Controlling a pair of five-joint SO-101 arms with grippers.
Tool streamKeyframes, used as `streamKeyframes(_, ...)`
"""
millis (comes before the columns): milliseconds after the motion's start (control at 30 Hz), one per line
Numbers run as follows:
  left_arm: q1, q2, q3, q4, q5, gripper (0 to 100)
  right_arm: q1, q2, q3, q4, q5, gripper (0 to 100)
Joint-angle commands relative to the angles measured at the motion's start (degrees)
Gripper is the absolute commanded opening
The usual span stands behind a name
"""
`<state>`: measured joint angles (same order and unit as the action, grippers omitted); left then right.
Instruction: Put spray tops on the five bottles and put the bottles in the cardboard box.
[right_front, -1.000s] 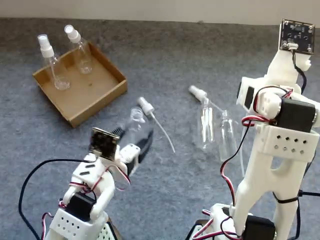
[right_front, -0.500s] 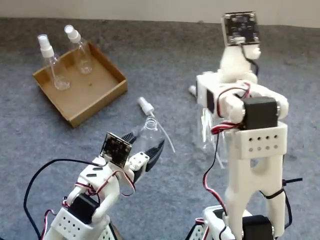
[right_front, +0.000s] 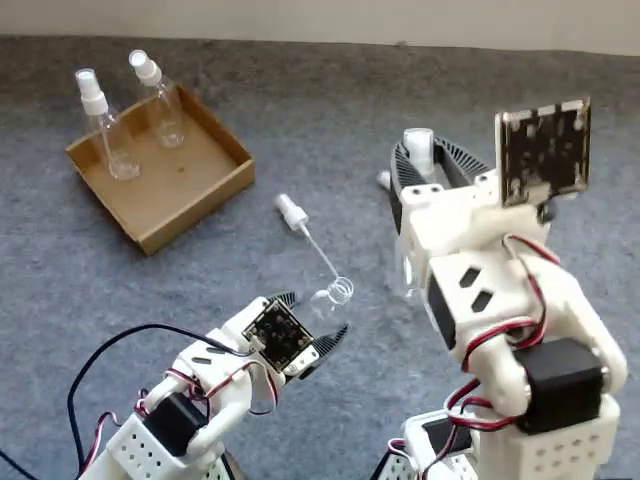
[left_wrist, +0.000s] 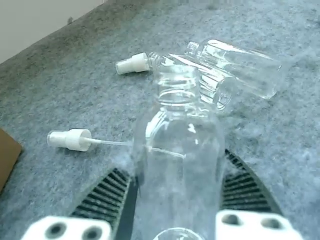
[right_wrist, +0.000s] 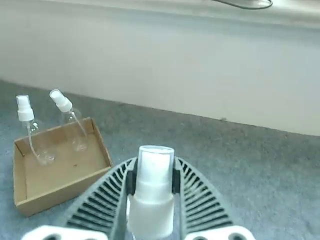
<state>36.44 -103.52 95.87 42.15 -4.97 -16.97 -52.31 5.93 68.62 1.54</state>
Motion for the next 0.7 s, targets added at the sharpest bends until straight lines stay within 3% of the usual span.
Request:
streamKeyframes(0,1.01,-0.66,1.27,0.26,-0.70,5,-0.31,-7.52,11.03,-11.30,0.00,1.2)
streamKeyframes(100,1.10,-0.66,1.27,0.26,-0.70,5,-0.31,-14.02,22.20,-20.62,-1.14,1.2)
streamKeyframes(233,0.57,-0.66,1.27,0.26,-0.70,5,-0.13,-22.29,34.77,-31.52,-8.53,1.2)
streamKeyframes(367,0.48,-0.66,1.27,0.35,-0.70,5,-0.13,-28.00,44.18,-40.13,-9.23,1.2)
streamKeyframes(667,0.48,-0.40,1.27,0.35,-0.70,5,-0.13,-33.63,53.67,-43.30,-9.23,1.2)
